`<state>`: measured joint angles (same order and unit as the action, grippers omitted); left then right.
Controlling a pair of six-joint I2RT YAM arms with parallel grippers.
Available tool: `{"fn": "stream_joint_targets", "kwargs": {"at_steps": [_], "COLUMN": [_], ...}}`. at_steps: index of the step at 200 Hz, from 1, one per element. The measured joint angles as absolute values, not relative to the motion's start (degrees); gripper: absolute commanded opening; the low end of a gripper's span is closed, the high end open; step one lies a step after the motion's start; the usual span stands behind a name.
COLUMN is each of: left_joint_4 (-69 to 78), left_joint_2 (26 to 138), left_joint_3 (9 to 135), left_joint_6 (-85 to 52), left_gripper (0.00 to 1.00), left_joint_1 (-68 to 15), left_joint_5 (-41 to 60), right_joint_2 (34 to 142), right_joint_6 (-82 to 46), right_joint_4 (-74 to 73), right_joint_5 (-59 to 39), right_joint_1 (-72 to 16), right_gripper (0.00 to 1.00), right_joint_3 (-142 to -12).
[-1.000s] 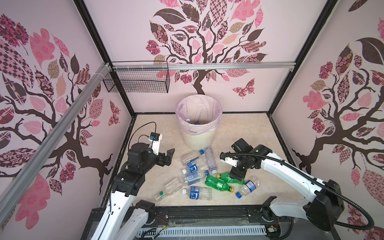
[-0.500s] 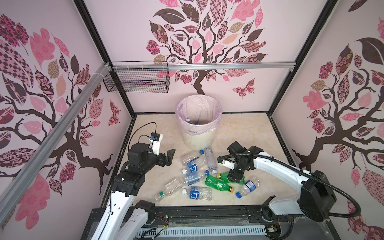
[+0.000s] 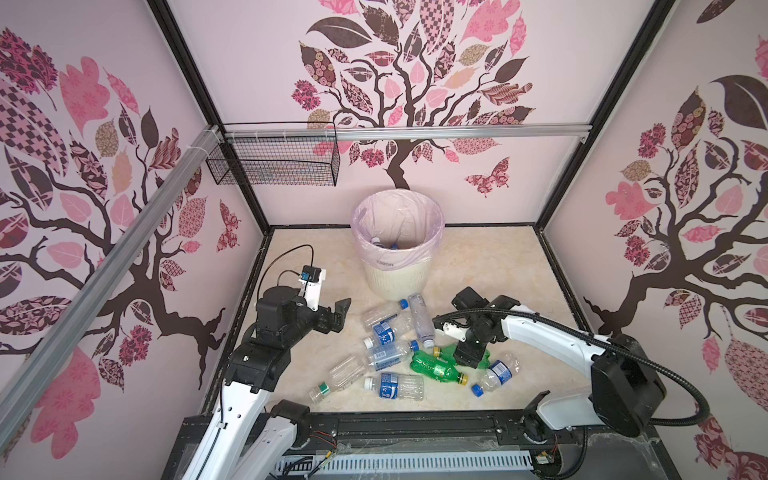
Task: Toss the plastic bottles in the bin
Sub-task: 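Lower the right gripper and close it on the green yellow-capped bottle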
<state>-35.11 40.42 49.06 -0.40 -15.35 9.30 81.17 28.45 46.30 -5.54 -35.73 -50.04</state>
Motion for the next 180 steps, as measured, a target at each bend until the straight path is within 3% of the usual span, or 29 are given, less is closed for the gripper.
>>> {"fn": "stream_joint_targets", "kwargs": {"at_steps": [134, 180], "left_joint_4": [-35.1, -35.1], "left_joint_2": [39.7, 39.6], "left_joint_3": [49.1, 49.1], "left_joint_6": [-0.1, 0.0], "left_gripper": [0.98, 0.98], "left_joint_1": [-15.4, -15.4], "left_joint_5": [9.1, 9.1], "right_joint_2": [86.5, 88.1], "right_joint_6": [28.8, 28.3], "right_joint_4": [40.3, 38.1], "right_joint_5": [0.4, 2.4], "right_joint_1": [-35.8, -35.8], "right_gripper": [0.74, 0.65], "right_joint_3": [-48.9, -48.0]}}
